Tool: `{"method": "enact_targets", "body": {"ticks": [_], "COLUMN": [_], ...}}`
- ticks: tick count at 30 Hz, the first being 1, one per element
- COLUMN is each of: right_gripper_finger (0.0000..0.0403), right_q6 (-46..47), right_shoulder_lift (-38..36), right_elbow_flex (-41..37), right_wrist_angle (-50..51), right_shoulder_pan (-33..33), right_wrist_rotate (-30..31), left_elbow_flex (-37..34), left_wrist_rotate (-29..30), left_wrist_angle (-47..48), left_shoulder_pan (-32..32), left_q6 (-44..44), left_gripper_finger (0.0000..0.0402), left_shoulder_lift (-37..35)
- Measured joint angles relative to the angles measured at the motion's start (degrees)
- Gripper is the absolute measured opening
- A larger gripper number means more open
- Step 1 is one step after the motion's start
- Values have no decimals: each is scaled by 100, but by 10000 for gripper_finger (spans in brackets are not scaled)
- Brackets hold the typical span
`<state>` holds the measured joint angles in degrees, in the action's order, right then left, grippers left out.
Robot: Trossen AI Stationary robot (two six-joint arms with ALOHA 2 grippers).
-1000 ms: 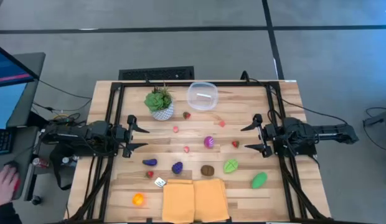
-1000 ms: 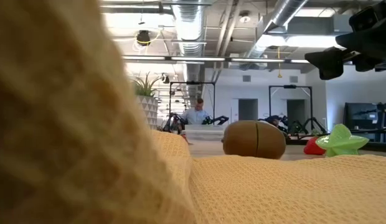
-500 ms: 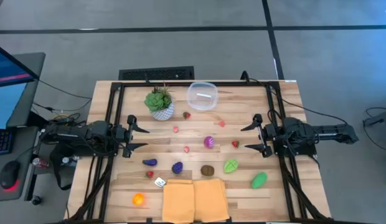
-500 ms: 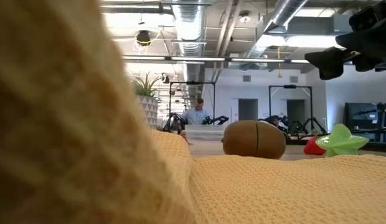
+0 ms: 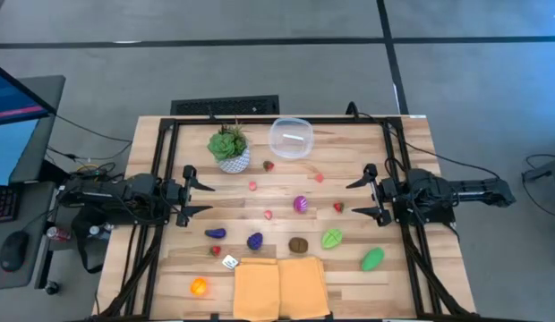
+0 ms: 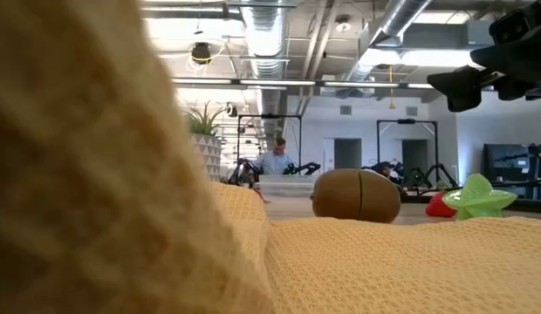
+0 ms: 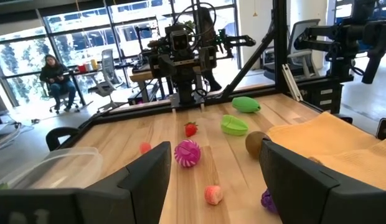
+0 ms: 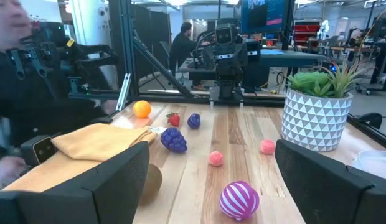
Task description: Pick and placing Produce into tupperware
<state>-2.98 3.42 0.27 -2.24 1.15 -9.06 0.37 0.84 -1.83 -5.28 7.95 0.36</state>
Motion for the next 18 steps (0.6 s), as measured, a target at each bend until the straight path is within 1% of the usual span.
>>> {"method": "enact_targets", "body": {"ticks": [18], "right_gripper_finger": [372], "right_q6": [0], "right_shoulder_lift": [0], "right_elbow_flex": [-1], "right_wrist_angle": [0], "right_shoulder_pan": [0], "right_wrist_rotate": [0], "left_elbow_flex": [-1], "left_wrist_rotate": [-2], "left_wrist_angle": [0], "left_shoulder_pan": [2], "left_q6": [-29], "left_gripper_finger": [233], "left_shoulder_lift": [0]}}
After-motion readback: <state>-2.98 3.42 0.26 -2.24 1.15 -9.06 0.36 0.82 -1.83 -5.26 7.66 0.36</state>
